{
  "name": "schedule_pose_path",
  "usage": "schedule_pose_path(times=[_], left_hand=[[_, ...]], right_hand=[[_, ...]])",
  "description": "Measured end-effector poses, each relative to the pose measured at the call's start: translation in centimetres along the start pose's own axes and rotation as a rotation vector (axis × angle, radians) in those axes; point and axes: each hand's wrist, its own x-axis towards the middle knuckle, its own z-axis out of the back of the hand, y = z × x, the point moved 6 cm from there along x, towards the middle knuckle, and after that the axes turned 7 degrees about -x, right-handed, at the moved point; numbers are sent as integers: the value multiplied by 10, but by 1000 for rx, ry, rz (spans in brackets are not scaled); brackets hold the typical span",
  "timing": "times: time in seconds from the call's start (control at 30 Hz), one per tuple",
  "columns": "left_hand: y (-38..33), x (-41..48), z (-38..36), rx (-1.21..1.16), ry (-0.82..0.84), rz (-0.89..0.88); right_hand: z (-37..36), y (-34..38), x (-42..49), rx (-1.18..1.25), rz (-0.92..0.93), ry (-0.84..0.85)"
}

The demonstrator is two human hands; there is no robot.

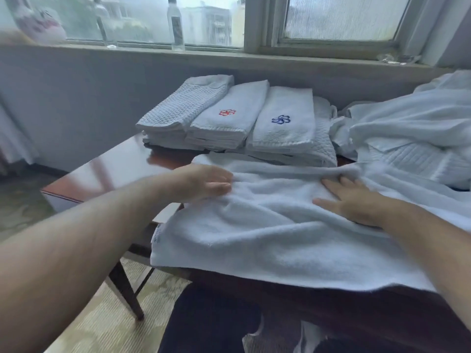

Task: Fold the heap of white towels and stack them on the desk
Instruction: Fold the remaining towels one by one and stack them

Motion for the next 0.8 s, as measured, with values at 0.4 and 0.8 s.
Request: schedule_pose_path(times=[0.4, 0.8], left_hand=[[-57, 40, -26, 52, -108, 22], [-17, -12, -76, 185, -187, 261]], right_hand=[[-10, 27, -36, 19, 93, -47], [-5, 18, -15, 99, -73, -122]])
